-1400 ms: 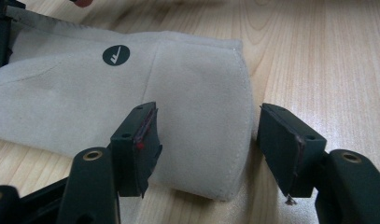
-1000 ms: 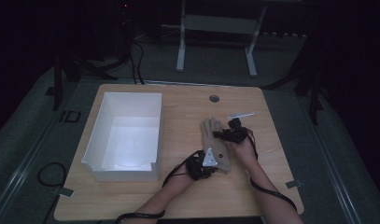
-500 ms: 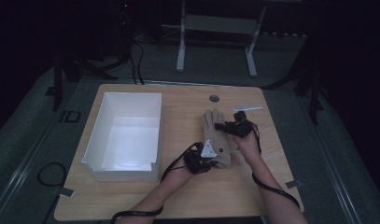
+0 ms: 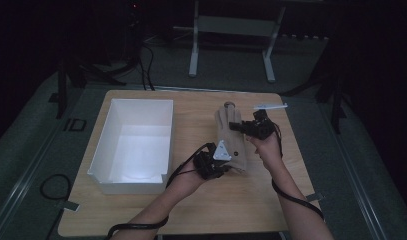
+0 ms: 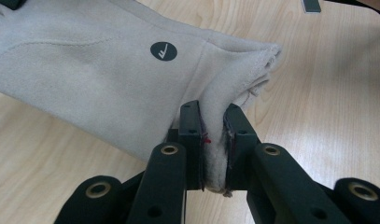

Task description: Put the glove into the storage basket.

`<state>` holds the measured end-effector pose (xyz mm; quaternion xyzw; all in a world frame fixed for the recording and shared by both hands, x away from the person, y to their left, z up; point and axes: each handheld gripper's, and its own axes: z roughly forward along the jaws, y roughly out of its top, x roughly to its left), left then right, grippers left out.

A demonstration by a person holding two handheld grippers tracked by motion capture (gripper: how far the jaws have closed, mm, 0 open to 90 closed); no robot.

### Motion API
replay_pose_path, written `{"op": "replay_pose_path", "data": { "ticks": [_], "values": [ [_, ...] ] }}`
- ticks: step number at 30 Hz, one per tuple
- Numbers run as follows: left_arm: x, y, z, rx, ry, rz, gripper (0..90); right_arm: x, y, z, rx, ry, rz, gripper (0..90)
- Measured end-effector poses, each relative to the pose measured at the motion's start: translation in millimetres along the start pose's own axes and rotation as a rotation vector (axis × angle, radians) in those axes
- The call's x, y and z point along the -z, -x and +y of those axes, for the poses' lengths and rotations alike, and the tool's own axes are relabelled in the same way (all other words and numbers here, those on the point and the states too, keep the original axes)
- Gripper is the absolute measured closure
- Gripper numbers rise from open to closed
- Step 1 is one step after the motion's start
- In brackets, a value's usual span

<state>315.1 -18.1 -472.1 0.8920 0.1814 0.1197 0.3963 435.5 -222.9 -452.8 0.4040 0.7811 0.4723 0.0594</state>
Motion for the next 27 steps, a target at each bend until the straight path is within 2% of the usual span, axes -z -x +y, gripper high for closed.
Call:
{"op": "replay_pose_path", "data": {
  "ticks": [6, 14, 21, 27],
  "values": [
    [18.0, -2.6, 8.7, -0.017, -0.008, 0.023, 81.0, 5.1, -11.2, 16.0, 0.012, 0.024, 0.014, 69.1],
    [38.7, -7.5, 11.0, -0.022, -0.017, 0.041, 81.0, 7.9, -25.4, 32.0, 0.028, 0.043, 0.037, 69.1],
    [55.0, -14.3, 7.3, -0.005, -0.006, 0.058, 81.0, 4.8, -40.3, 46.8, 0.026, 0.068, 0.068, 69.0],
    [72.2, -19.0, 4.1, 0.001, -0.008, 0.084, 81.0, -0.8, -55.7, 60.5, 0.053, 0.073, 0.08, 68.9]
  ]
}}
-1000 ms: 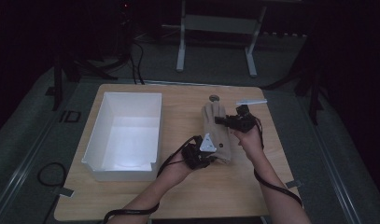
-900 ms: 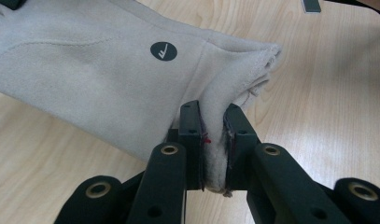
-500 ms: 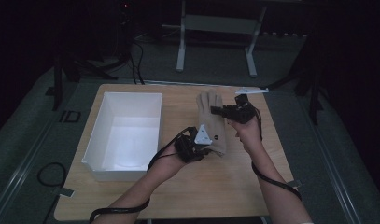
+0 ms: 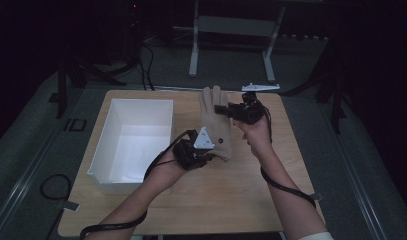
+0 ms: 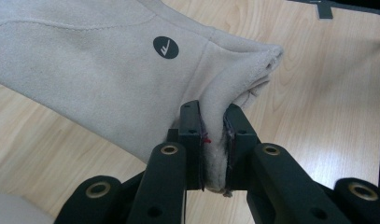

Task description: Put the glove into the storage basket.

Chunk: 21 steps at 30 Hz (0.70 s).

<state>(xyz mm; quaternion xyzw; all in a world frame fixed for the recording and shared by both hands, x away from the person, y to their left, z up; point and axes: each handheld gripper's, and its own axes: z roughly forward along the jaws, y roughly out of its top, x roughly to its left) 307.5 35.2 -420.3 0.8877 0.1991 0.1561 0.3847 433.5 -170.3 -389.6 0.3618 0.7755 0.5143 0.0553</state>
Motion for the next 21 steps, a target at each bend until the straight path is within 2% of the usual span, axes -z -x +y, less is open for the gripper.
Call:
{"op": "replay_pose_path", "data": {
  "ticks": [8, 10, 19, 21],
  "values": [
    [25.0, -7.3, -7.7, 0.012, -0.004, 0.028, 81.0, -14.4, -16.7, 14.0, 0.006, 0.002, 0.033, 68.8],
    [31.8, -9.5, -12.0, 0.018, 0.004, 0.023, 81.0, -19.2, -21.4, 16.9, 0.016, -0.002, 0.039, 68.7],
    [54.1, -19.0, -33.1, 0.037, -0.016, 0.055, 80.9, -44.6, -45.7, 28.9, 0.045, -0.024, 0.082, 68.8],
    [58.7, -22.9, -38.6, 0.061, -0.01, 0.052, 80.9, -50.7, -50.1, 30.9, 0.044, -0.03, 0.091, 68.8]
  ]
}}
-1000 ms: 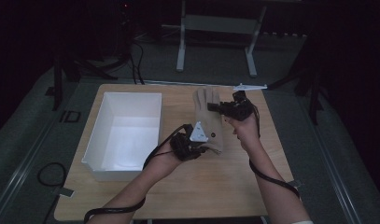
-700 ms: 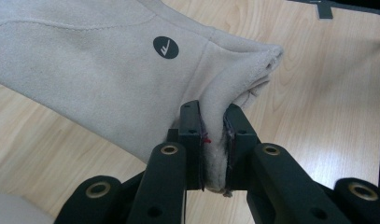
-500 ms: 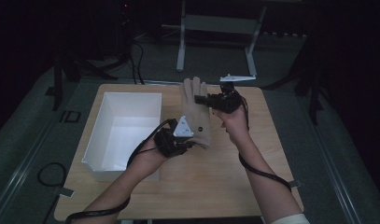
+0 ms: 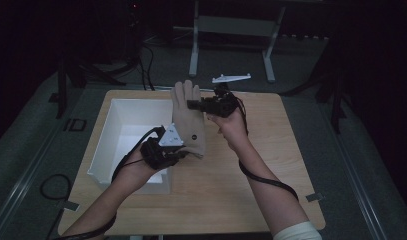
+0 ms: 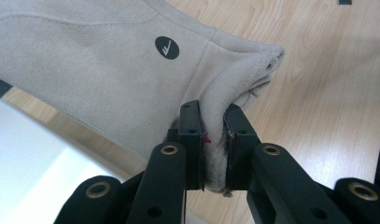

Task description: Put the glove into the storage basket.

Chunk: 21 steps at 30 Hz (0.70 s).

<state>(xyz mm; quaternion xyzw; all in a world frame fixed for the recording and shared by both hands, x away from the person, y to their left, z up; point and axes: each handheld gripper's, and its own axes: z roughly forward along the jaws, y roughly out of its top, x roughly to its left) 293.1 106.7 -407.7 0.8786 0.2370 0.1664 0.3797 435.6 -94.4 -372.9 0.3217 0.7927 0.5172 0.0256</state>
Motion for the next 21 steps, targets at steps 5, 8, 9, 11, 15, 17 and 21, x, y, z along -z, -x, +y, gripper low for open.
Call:
{"op": "replay_pose_path", "data": {
  "ticks": [5, 8, 9, 11, 15, 17, 21],
  "values": [
    [14.3, -6.7, -11.6, 0.019, -0.001, 0.025, 80.9, -16.2, -8.5, 5.8, -0.007, -0.003, 0.023, 68.7],
    [22.3, -9.5, -18.1, 0.025, -0.006, 0.04, 80.9, -26.8, -17.2, 10.8, 0.009, -0.014, 0.028, 68.8],
    [25.7, -11.2, -21.4, 0.029, -0.009, 0.05, 80.9, -29.5, -19.6, 11.9, 0.011, -0.016, 0.031, 68.8],
    [30.9, -14.5, -27.4, 0.051, -0.015, 0.068, 80.9, -36.9, -25.5, 14.8, 0.018, -0.022, 0.037, 68.8],
    [40.8, -19.7, -38.1, 0.064, -0.028, 0.081, 80.9, -48.9, -36.1, 19.6, 0.031, -0.035, 0.048, 68.9],
    [45.0, -21.0, -42.6, 0.07, -0.029, 0.092, 80.9, -54.3, -41.1, 21.4, 0.033, -0.038, 0.055, 68.9],
    [52.1, -22.8, -51.3, 0.078, -0.037, 0.101, 80.9, -65.6, -49.6, 23.7, 0.038, -0.046, 0.067, 68.9]
  ]
}}
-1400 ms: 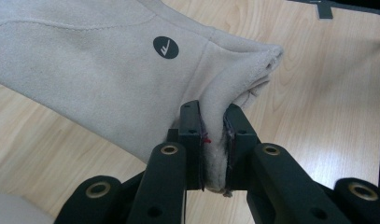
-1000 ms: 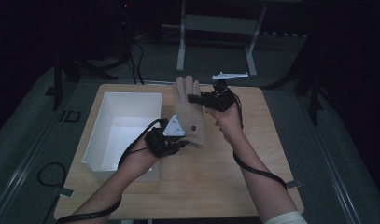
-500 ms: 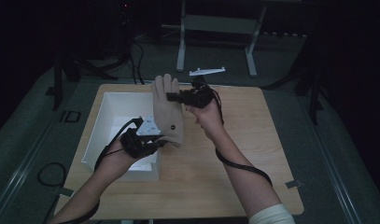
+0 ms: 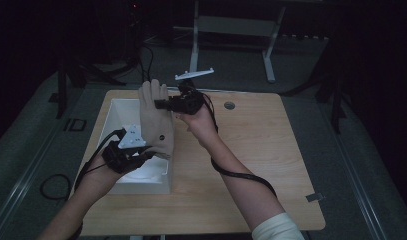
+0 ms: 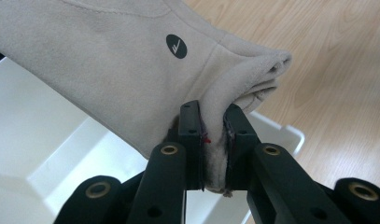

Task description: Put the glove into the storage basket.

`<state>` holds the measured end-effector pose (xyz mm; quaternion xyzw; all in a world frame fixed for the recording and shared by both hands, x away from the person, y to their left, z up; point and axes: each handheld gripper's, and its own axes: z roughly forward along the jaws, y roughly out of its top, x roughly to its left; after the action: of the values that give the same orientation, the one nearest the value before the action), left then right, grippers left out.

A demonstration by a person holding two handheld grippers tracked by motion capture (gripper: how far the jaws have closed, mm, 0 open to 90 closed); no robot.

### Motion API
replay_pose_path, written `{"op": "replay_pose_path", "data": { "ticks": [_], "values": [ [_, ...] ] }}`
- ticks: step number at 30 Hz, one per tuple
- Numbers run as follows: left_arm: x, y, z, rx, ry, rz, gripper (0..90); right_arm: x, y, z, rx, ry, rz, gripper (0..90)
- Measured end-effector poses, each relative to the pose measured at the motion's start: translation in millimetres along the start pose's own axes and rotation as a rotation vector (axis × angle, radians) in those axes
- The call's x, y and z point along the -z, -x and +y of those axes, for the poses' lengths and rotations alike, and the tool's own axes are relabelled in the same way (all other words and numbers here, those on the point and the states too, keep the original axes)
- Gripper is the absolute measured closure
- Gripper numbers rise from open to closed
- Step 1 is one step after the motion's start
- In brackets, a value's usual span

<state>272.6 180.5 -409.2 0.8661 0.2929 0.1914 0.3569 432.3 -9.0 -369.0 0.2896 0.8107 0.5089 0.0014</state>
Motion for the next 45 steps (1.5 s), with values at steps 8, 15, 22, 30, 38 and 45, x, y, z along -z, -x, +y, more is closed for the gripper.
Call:
{"op": "replay_pose_path", "data": {
  "ticks": [8, 15, 22, 30, 38, 45],
  "values": [
    [9.8, -7.7, -17.8, 0.029, -0.023, 0.029, 80.9, -27.4, -13.5, 5.7, 0.01, -0.021, 0.034, 69.0],
    [9.2, -11.8, -35.0, 0.063, -0.032, 0.036, 80.9, -50.5, -17.2, 0.8, -0.001, -0.039, 0.052, 69.0],
    [-9.2, -8.5, -47.5, 0.093, -0.051, 0.013, 80.9, -62.7, -12.8, -14.9, -0.006, -0.079, 0.032, 69.0],
    [-32.4, -5.7, -55.1, 0.119, -0.107, 0.009, 80.9, -80.7, -4.5, -33.6, -0.006, -0.136, -0.007, 69.0],
    [-47.3, -8.3, -66.0, 0.165, -0.128, 0.008, 80.8, -96.5, -2.7, -39.9, 0.028, -0.204, -0.044, 68.9],
    [-54.6, -9.8, -69.5, 0.189, -0.142, -0.028, 80.3, -107.0, -1.7, -42.1, 0.048, -0.266, -0.07, 67.8]
  ]
}}
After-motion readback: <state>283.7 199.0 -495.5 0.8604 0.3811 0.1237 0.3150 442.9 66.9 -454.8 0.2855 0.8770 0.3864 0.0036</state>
